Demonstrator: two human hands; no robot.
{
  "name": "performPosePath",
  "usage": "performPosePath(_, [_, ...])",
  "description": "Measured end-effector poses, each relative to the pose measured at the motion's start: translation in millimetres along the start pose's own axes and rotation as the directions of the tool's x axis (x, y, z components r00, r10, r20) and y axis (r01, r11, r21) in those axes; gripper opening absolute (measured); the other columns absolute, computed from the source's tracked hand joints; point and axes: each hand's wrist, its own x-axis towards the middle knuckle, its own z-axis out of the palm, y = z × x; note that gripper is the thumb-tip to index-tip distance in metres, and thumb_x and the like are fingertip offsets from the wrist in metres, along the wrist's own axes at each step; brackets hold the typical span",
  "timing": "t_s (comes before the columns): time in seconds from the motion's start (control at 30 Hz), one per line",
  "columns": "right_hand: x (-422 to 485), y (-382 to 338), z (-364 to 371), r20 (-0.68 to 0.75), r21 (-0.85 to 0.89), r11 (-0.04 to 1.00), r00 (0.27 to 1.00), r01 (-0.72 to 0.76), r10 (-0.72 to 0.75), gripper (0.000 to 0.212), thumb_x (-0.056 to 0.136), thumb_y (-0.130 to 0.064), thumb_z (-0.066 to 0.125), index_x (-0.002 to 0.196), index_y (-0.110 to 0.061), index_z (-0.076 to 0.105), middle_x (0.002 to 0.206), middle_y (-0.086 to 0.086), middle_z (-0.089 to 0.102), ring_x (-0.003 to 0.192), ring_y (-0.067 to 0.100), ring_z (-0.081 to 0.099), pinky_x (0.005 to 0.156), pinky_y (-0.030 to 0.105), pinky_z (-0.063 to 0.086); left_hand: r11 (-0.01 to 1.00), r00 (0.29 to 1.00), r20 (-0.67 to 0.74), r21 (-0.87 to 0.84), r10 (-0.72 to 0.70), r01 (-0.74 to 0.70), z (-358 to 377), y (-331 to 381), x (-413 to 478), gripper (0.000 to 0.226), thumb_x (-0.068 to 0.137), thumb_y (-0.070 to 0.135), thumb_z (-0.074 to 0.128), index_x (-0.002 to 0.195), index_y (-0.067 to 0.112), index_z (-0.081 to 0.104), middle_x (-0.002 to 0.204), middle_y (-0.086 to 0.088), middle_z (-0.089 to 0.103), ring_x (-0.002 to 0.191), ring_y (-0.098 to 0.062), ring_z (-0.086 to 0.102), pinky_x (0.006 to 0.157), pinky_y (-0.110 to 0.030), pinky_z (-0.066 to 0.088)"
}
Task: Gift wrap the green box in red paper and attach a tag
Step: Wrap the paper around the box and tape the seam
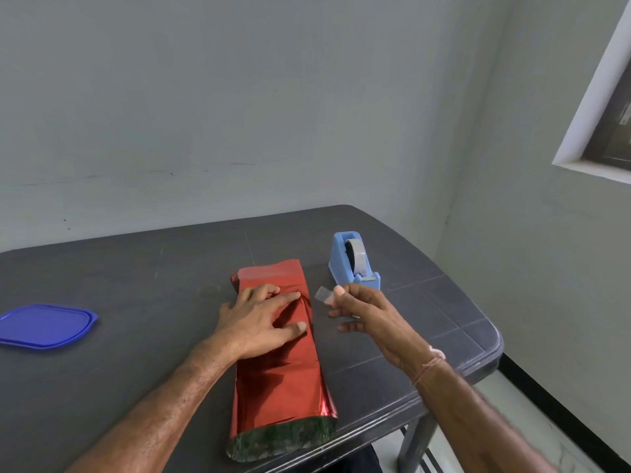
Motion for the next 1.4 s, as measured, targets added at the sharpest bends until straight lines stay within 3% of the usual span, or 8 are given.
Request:
performPosePath(0.13, [18, -8, -1, 0.164, -0.161, 0.987, 0.986, 0.007, 0.02, 0.05, 0.099, -0.046, 0.061, 0.099, 0.004, 0.06, 0.094, 0.004, 0.065, 0.095, 0.011, 0.066, 0.09, 0.038, 0.056, 0.999, 0.997, 0.072, 0.028, 0.012, -0.014, -14, -3, 13, 0.081, 0.079, 0.084, 0.054, 0.151, 0.058, 0.028, 0.147, 0.015, 0.03, 0.142, -0.019, 0.022, 0.112, -0.052, 0.033])
performPosePath(0.37, [50, -17, 2, 0.245, -0.364, 0.931, 0.966, 0.014, 0.081, 0.033, 0.096, -0.052, 0.063, 0.077, -0.026, 0.063, 0.079, -0.011, 0.064, 0.085, 0.009, 0.063, 0.08, 0.032, 0.055, 0.997, 0.985, 0.175, 0.081, 0.003, -0.017, -27, -4, 30, 0.097, 0.067, 0.091, 0.059, 0.151, 0.061, 0.021, 0.139, 0.01, 0.03, 0.136, -0.02, 0.022, 0.108, -0.048, 0.035])
performPosePath(0.57, [64, -17, 8, 0.289, -0.479, 0.877, 0.951, 0.045, 0.109, 0.039, 0.094, -0.055, 0.066, 0.083, -0.018, 0.062, 0.081, -0.006, 0.064, 0.08, 0.009, 0.062, 0.075, 0.031, 0.053, 0.998, 0.983, 0.183, 0.063, -0.003, -0.009, -24, -6, 33, 0.1, 0.064, 0.092, 0.06, 0.151, 0.061, 0.02, 0.136, 0.01, 0.029, 0.135, -0.02, 0.021, 0.108, -0.051, 0.037])
performPosePath(0.8, [69, -9, 12, 0.244, -0.541, 0.841, 0.963, 0.033, 0.119, 0.047, 0.087, -0.061, 0.071, 0.076, -0.017, 0.057, 0.07, 0.003, 0.056, 0.063, 0.011, 0.051, 0.063, 0.027, 0.044, 1.0, 0.983, 0.182, 0.029, -0.001, -0.005, -23, -6, 32, 0.101, 0.065, 0.091, 0.062, 0.151, 0.062, 0.018, 0.138, 0.009, 0.027, 0.137, -0.021, 0.019, 0.108, -0.05, 0.037])
performPosePath(1.0, [74, 0, 12, 0.164, -0.601, 0.799, 0.978, -0.005, 0.13, 0.052, 0.078, -0.066, 0.076, 0.071, -0.018, 0.058, 0.062, -0.001, 0.056, 0.051, 0.007, 0.047, 0.056, 0.024, 0.04, 1.0, 0.984, 0.176, 0.025, 0.005, -0.01, -21, -7, 31, 0.1, 0.066, 0.09, 0.062, 0.151, 0.063, 0.018, 0.138, 0.009, 0.027, 0.136, -0.021, 0.02, 0.107, -0.05, 0.038])
performPosePath(1.2, [77, 6, 15, 0.108, -0.649, 0.758, 0.979, -0.062, 0.172, 0.058, 0.069, -0.072, 0.078, 0.064, -0.019, 0.056, 0.058, -0.003, 0.055, 0.054, 0.01, 0.048, 0.06, 0.028, 0.041, 1.0, 0.985, 0.171, 0.008, 0.003, -0.005, -20, -8, 32, 0.1, 0.065, 0.09, 0.062, 0.151, 0.062, 0.02, 0.136, 0.011, 0.027, 0.136, -0.02, 0.019, 0.108, -0.052, 0.038])
performPosePath(1.3, [76, 7, 16, 0.11, -0.599, 0.792, 0.969, -0.114, 0.223, 0.055, 0.07, -0.069, 0.079, 0.058, -0.023, 0.05, 0.063, -0.001, 0.058, 0.065, 0.013, 0.054, 0.063, 0.03, 0.043, 1.0, 0.986, 0.169, -0.002, 0.009, -0.009, -18, -10, 33, 0.101, 0.064, 0.091, 0.061, 0.15, 0.062, 0.019, 0.134, 0.012, 0.027, 0.135, -0.019, 0.02, 0.108, -0.052, 0.039])
performPosePath(1.4, [72, 12, 15, 0.128, -0.515, 0.84, 0.953, -0.173, 0.274, 0.046, 0.078, -0.065, 0.076, 0.066, -0.025, 0.056, 0.075, -0.003, 0.067, 0.076, 0.012, 0.064, 0.067, 0.028, 0.049, 1.0, 0.986, 0.168, -0.008, 0.014, -0.013, -16, -13, 33, 0.101, 0.063, 0.092, 0.061, 0.15, 0.063, 0.019, 0.132, 0.013, 0.027, 0.134, -0.019, 0.02, 0.108, -0.053, 0.04])
